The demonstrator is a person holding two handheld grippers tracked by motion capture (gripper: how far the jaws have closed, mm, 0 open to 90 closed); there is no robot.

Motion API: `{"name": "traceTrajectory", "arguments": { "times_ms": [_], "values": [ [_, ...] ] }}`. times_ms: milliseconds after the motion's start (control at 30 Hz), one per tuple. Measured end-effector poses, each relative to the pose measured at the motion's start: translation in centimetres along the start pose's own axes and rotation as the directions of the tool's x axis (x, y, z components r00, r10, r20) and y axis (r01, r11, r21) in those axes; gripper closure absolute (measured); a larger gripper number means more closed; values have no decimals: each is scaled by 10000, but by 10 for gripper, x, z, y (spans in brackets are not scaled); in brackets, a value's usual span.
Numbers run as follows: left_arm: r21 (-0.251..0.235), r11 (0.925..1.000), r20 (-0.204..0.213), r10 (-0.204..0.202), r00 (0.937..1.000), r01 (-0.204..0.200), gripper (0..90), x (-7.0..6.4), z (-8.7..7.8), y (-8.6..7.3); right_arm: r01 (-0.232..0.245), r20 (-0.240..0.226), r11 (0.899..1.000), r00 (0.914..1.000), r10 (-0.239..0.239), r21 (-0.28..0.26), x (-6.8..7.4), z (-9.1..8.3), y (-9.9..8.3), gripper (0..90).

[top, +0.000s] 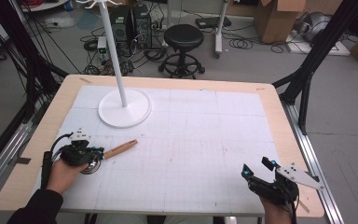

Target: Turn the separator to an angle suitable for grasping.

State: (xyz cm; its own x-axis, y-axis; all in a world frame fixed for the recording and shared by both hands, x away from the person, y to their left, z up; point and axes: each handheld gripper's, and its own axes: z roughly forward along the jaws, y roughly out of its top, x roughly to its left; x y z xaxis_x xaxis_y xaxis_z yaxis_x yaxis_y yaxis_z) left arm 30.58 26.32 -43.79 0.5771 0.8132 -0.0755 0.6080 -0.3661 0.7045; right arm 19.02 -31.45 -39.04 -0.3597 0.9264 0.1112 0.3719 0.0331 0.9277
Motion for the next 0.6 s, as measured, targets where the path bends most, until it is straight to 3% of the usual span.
{"name": "traceTrajectory", "arguments": {
  "times_ms": [233,400,500,600],
  "values": [
    [27,9997,-119,246,9996,-246,897,-6,-4,-4,-59,3,10000,10000,59,28,0,0,0,220],
    [-619,9976,-106,-301,9995,294,881,-2,-12,-6,-47,-16,10000,10000,47,6,-1,0,0,221],
    [-1492,9866,16,-671,9977,666,821,-1,-25,-7,-92,-37,10000,10000,92,4,-1,-1,0,221],
    [-2441,9675,109,-653,9978,660,706,-1,-40,-9,-73,-96,9999,9999,72,-97,-1,-1,0,220]
  ]
}}
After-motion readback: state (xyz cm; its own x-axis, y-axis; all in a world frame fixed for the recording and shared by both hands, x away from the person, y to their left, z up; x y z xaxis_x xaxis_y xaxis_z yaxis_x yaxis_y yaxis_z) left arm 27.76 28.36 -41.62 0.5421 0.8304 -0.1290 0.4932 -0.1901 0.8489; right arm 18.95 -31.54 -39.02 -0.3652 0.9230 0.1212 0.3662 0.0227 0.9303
